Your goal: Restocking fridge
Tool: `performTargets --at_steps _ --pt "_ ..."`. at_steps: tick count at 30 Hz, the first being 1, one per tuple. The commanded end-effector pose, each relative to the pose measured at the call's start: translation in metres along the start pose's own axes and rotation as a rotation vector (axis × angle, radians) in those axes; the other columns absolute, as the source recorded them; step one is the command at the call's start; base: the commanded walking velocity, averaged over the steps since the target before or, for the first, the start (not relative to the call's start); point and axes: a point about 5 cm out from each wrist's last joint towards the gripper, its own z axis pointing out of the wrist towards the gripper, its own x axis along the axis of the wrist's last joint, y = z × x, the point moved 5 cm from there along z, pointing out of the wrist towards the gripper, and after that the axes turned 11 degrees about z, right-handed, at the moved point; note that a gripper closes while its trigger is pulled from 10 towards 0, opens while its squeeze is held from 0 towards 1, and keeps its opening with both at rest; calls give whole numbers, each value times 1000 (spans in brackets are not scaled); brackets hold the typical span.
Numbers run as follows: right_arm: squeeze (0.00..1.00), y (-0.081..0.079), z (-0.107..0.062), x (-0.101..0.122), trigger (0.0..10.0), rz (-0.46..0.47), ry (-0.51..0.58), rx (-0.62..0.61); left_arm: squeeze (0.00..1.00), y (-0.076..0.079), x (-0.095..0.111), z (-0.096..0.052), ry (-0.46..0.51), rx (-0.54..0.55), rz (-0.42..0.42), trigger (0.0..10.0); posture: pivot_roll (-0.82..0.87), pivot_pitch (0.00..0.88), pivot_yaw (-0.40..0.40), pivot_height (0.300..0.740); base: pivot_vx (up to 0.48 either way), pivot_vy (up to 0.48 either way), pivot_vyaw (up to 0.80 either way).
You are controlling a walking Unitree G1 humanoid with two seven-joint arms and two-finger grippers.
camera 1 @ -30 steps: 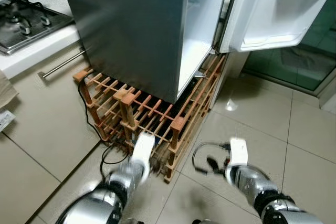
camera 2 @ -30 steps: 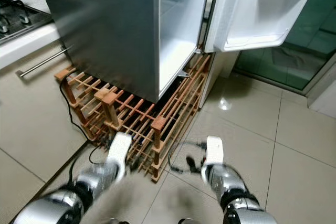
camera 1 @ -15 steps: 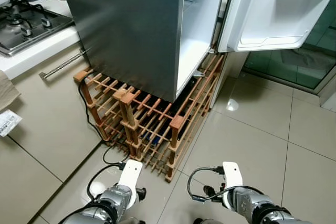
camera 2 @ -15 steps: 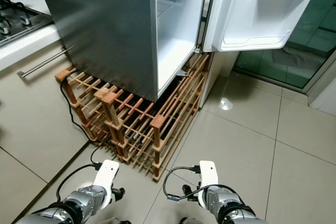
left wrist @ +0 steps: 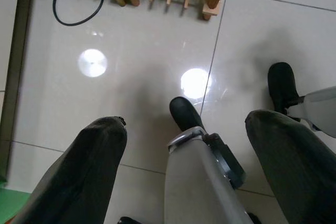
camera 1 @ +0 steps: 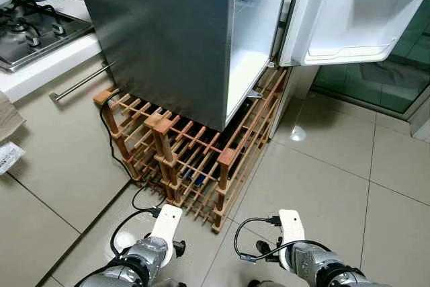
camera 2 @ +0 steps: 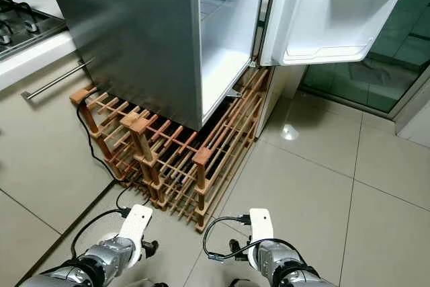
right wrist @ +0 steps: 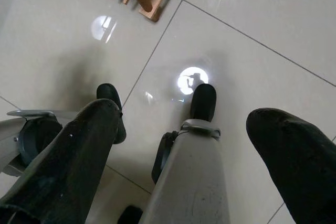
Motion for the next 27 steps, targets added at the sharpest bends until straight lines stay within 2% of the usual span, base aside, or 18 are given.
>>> performTargets --at_steps 1,12,17,20,27 --pt "0 -2 0 1 10000 -6 9 -2 0 -3 3 0 12 9 3 10000 -91 0 27 740 0 0 0" --pt "0 -7 1 7 10000 -19 25 0 0 -12 5 -1 21 25 15 10000 -89 0 34 740 0 0 0" --pt "0 -7 1 7 10000 -28 28 -4 0 -12 6 -1 23 27 19 10000 -90 0 35 740 0 0 0" --pt "0 -5 1 5 10000 -56 24 -16 0 -12 4 -1 20 28 55 10000 -88 0 27 740 0 0 0" --pt "0 -5 1 3 10000 -74 16 -15 0 -11 3 -1 15 29 42 10000 -79 0 18 740 0 0 0"
